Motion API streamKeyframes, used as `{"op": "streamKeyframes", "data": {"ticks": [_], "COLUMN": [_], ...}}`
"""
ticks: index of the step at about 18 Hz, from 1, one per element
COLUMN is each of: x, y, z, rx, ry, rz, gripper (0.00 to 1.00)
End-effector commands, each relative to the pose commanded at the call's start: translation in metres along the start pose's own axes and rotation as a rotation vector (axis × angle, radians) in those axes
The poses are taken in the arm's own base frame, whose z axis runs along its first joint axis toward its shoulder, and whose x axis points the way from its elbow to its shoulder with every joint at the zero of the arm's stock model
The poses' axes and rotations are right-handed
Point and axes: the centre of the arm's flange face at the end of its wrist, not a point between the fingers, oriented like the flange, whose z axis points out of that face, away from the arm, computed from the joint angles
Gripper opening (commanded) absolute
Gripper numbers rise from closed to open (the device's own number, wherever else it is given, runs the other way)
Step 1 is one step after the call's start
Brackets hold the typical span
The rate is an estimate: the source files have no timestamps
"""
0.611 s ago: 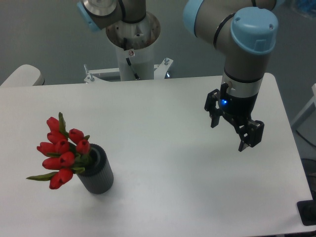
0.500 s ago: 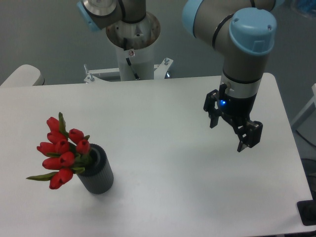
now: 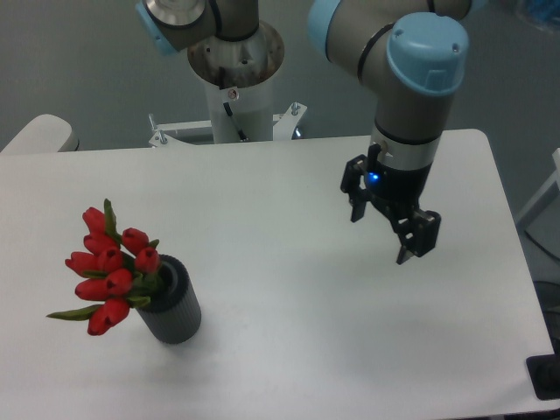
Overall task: Pick up the flowers from the vase
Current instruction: 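Move the open gripper toward the red tulips in the grey vase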
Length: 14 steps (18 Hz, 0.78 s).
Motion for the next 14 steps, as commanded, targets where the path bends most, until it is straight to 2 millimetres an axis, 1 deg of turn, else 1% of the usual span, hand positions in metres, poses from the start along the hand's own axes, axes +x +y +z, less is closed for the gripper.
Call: {"op": "streamKeyframes", "data": {"ticks": [3, 4, 5, 7, 9, 10, 12, 14], "x": [0.017, 0.026, 0.035, 0.048, 0.061, 0.067, 0.078, 0.087], "y": [-0.009, -0.014, -0.025, -0.033, -0.035, -0.036, -0.035, -0.033], "z": [0.001, 0.006, 0.012, 0.020, 0.030, 0.034, 0.048, 0.058], "rx": [0.087, 0.109, 0.151, 0.235, 0.320, 0.357, 0.438, 0.561], "ry": [0.031, 0.049, 0.067, 0.106, 0.155, 0.164, 0.194, 0.227], "rz": [-0.104, -0.134, -0.144, -0.179, -0.226, -0.227, -0.234, -0.247], "gripper": [1.00, 1.00, 1.00, 1.00, 1.00, 1.00, 1.00, 1.00]}}
